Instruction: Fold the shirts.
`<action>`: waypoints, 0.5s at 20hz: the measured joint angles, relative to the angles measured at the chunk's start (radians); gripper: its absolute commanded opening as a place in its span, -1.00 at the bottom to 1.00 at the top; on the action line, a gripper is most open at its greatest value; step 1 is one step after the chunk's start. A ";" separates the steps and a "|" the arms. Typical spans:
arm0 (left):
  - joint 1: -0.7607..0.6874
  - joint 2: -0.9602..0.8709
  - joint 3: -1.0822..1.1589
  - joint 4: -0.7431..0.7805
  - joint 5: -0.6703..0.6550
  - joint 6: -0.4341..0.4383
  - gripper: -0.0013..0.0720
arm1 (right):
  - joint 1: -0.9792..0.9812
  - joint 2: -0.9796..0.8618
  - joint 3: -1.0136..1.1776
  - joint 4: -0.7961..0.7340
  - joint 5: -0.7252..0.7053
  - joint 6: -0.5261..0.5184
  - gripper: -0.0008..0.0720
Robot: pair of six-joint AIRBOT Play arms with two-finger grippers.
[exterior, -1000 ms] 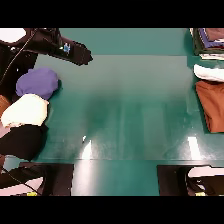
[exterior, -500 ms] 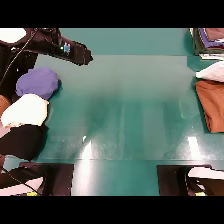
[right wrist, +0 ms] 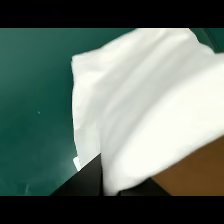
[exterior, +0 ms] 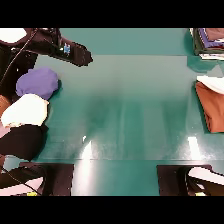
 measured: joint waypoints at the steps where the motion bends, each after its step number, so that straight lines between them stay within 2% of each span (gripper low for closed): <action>1: 0.000 0.000 0.000 0.000 -0.006 0.004 -0.90 | -0.014 0.020 -0.042 -0.027 0.013 0.000 -0.92; 2: 0.000 0.000 0.000 0.000 -0.010 0.007 -0.90 | -0.031 0.041 -0.086 -0.056 0.025 0.000 -0.84; 4: 0.000 0.000 0.000 0.000 -0.017 0.012 -0.90 | -0.073 0.086 -0.176 -0.111 0.043 0.000 0.19; 5: 0.000 0.000 0.000 0.000 -0.019 0.013 -0.89 | -0.099 0.106 -0.219 -0.129 0.047 0.000 0.43; 10: 0.000 0.000 0.000 0.000 -0.026 0.016 -0.89 | -0.202 0.182 -0.345 -0.163 0.060 0.000 0.42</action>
